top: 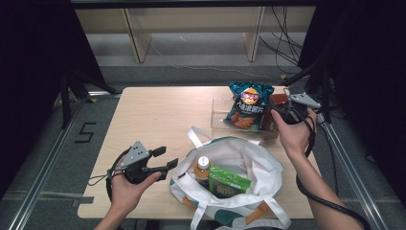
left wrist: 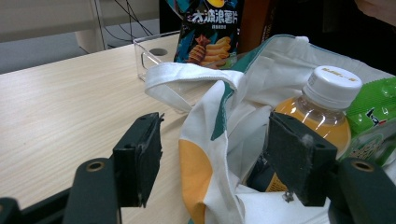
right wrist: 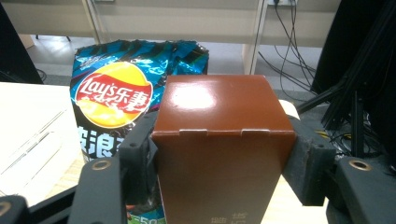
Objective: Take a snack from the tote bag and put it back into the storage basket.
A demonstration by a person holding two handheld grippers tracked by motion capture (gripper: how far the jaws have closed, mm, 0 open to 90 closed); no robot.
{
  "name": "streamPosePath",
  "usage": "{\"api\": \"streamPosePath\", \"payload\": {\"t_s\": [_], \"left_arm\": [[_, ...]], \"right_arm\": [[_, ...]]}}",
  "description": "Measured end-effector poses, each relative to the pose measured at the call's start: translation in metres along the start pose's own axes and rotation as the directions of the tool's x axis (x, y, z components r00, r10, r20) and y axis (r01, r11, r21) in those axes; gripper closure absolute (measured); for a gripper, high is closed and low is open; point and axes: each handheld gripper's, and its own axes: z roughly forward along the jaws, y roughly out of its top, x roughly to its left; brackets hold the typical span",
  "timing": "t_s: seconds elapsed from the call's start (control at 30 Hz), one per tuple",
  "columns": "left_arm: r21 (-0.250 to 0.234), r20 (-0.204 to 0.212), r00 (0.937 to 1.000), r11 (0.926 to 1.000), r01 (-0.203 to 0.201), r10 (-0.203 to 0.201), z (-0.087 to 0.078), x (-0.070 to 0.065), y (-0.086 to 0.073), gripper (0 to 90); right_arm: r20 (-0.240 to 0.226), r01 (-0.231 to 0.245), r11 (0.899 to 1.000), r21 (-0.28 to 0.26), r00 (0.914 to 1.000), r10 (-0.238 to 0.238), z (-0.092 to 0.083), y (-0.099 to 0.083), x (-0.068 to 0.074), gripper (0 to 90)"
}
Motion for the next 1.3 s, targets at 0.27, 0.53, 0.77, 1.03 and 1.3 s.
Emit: {"api": "streamPosePath", "payload": {"t_s": [0.27,0.53,0.77,1.03,1.3], "left_arm": [[0.006,-0.007,1.0000,1.0000,0.002,-0.002,0.000,0.000,0.000,35.3],[0.000,0.001,1.0000,1.0000,0.001,-0.001,0.000,0.000,0.000,35.3],[0.001,-0.006,1.0000,1.0000,0.003,-0.003,0.000,0.000,0.001,35.3],[-0.004,-0.007,0.9999,0.9999,0.014,-0.014,0.000,-0.001,0.001,35.4],[-0.004,-0.005,1.0000,1.0000,0.005,-0.005,0.000,-0.001,0.001,35.3]], "right_arm": [[-0.009,0.028,1.000,-0.010,0.9996,-0.028,-0.002,0.001,-0.004,32.6],[-0.020,0.034,0.999,-0.022,0.9992,-0.034,-0.007,0.007,-0.005,32.4],[-0.034,0.036,0.998,-0.055,0.9987,-0.038,-0.012,0.009,-0.005,30.9],[-0.055,0.057,0.996,-0.076,0.9966,-0.061,-0.020,0.012,-0.007,30.5],[-0.069,0.096,0.990,-0.100,0.9923,-0.103,-0.027,0.014,-0.009,29.6]]}}
